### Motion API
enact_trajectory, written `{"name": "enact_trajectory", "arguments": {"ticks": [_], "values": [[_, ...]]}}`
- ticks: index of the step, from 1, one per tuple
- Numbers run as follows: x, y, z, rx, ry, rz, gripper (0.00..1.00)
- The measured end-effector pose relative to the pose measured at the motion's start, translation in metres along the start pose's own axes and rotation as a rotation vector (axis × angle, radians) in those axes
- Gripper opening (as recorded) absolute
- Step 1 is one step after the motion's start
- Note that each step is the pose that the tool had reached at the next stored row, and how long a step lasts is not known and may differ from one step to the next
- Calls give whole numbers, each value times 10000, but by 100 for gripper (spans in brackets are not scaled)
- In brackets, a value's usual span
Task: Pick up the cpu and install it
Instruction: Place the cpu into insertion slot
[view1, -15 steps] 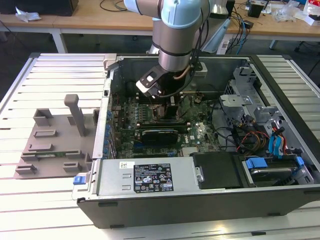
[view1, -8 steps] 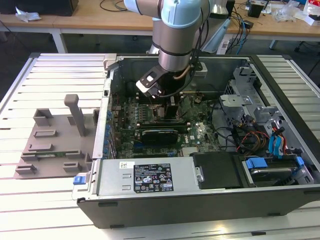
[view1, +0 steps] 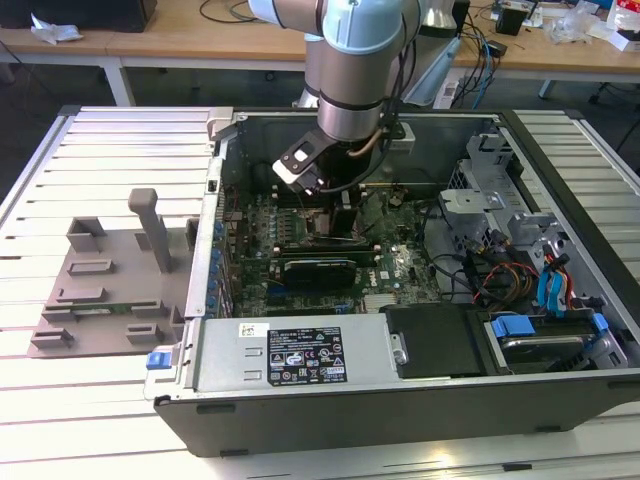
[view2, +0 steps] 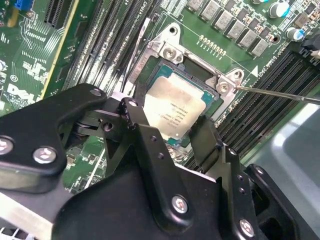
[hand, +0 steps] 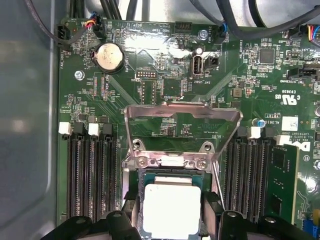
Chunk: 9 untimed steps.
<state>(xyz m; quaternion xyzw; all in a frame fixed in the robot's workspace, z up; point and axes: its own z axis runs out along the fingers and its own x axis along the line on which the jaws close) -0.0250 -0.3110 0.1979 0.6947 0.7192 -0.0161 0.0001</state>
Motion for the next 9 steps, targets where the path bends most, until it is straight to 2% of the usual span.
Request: {"name": "enact_trajectory", "arguments": {"ticks": [5,9], "values": [[2,9,-12,0,-4,-47,62],[0,7,-96,-1,-4,-47,62]]}}
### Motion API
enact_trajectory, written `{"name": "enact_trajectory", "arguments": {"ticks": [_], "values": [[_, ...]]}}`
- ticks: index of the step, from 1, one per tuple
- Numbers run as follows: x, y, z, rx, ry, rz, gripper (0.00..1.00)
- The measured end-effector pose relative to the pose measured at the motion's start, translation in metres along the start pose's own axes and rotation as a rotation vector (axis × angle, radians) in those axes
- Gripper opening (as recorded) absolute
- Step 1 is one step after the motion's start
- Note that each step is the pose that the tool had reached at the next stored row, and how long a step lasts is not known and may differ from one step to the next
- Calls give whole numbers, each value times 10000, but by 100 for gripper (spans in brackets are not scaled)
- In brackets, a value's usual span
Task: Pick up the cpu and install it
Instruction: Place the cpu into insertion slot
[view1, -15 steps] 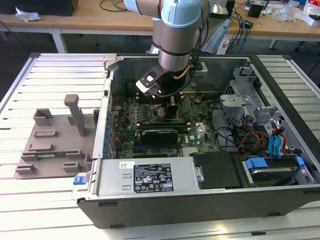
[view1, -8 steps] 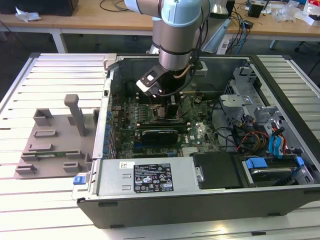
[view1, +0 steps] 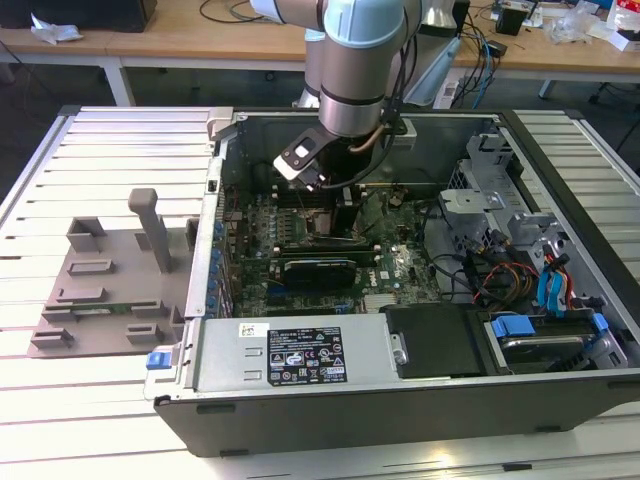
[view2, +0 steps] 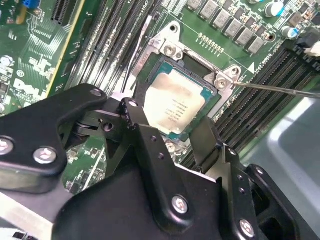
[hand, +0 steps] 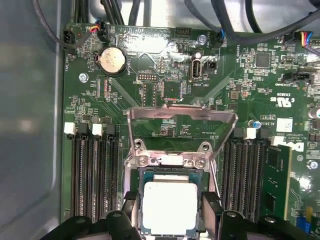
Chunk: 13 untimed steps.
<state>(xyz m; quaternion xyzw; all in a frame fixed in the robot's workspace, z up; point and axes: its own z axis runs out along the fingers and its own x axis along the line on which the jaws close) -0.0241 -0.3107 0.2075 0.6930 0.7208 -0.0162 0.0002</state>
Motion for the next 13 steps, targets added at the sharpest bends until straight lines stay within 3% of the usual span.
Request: {"name": "enact_trajectory", "arguments": {"ticks": [3,7,8,9,10,13], "values": [[0,-2,-17,0,1,-1,62],[0,-8,-24,0,1,-1,36],[0,-9,-25,0,0,-1,36],[0,-9,-25,1,0,-1,29],[0,-10,-25,0,-1,0,18],[-3,-11,-25,2,-2,1,11]]}}
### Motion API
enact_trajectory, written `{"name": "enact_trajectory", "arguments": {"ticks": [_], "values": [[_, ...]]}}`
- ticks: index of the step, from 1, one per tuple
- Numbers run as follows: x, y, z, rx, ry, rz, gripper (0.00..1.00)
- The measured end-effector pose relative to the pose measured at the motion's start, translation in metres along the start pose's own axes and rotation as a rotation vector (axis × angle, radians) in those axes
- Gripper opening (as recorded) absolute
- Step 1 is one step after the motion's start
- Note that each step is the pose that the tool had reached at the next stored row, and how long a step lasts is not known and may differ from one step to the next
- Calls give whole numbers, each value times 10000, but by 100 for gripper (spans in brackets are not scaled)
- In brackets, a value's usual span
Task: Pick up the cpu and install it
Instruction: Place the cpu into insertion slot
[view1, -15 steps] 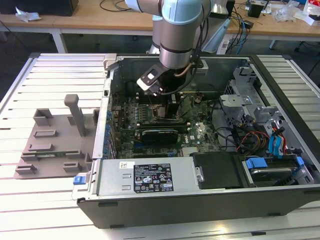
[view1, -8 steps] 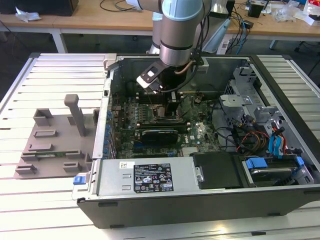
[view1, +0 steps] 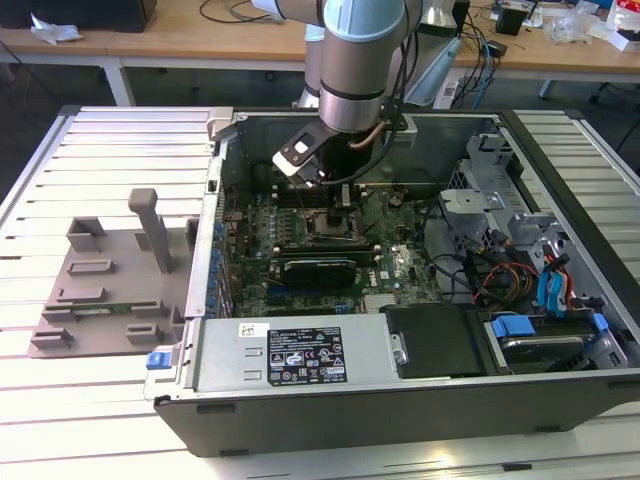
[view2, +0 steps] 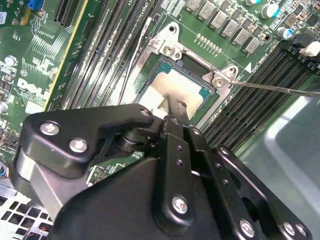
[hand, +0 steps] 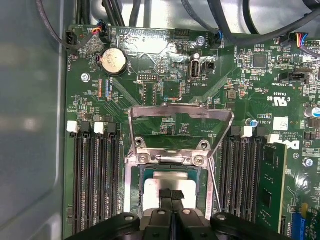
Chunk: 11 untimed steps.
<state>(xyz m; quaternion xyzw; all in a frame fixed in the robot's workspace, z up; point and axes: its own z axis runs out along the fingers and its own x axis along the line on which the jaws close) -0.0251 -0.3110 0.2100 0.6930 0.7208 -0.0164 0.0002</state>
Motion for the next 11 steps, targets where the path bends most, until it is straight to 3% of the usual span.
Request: {"name": "enact_trajectory", "arguments": {"ticks": [8,10,11], "values": [[-2,26,58,7,-4,0,11],[0,30,56,1,5,-1,11],[1,30,24,-5,13,-1,11]]}}
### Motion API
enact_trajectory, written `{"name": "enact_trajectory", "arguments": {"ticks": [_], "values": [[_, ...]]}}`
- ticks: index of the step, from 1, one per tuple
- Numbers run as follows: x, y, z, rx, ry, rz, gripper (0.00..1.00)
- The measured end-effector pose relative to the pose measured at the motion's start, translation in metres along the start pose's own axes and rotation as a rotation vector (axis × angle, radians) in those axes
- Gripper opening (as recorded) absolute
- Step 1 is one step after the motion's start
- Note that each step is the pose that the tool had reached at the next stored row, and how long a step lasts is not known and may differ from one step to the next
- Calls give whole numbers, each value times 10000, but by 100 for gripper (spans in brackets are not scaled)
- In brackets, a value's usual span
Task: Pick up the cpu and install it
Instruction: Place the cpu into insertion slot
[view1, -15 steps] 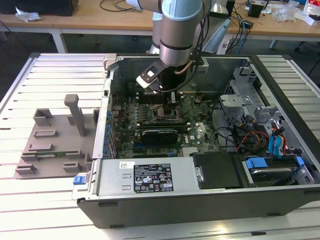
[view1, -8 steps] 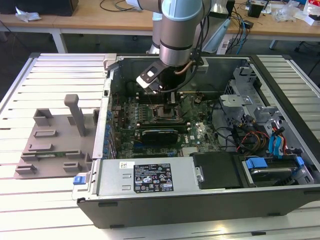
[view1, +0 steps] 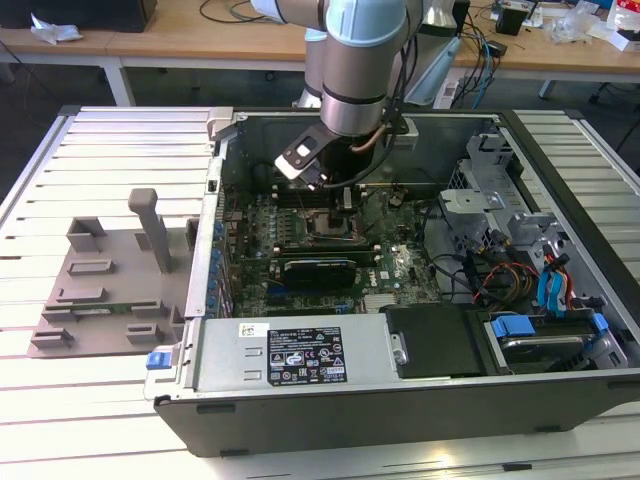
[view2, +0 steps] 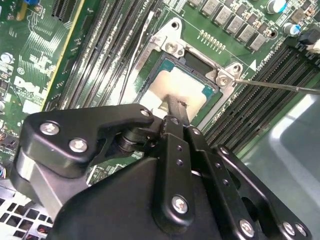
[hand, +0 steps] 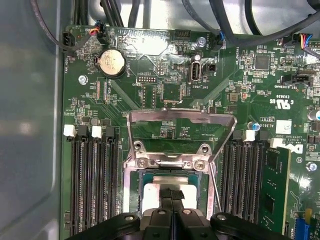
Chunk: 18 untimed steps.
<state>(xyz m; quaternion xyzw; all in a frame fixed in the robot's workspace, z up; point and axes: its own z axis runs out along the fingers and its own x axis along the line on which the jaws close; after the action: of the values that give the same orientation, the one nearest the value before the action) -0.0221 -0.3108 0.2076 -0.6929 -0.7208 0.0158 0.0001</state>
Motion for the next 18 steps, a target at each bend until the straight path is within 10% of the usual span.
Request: {"name": "enact_trajectory", "arguments": {"ticks": [18], "values": [[-12,-12,-459,9,-35,1,11]]}}
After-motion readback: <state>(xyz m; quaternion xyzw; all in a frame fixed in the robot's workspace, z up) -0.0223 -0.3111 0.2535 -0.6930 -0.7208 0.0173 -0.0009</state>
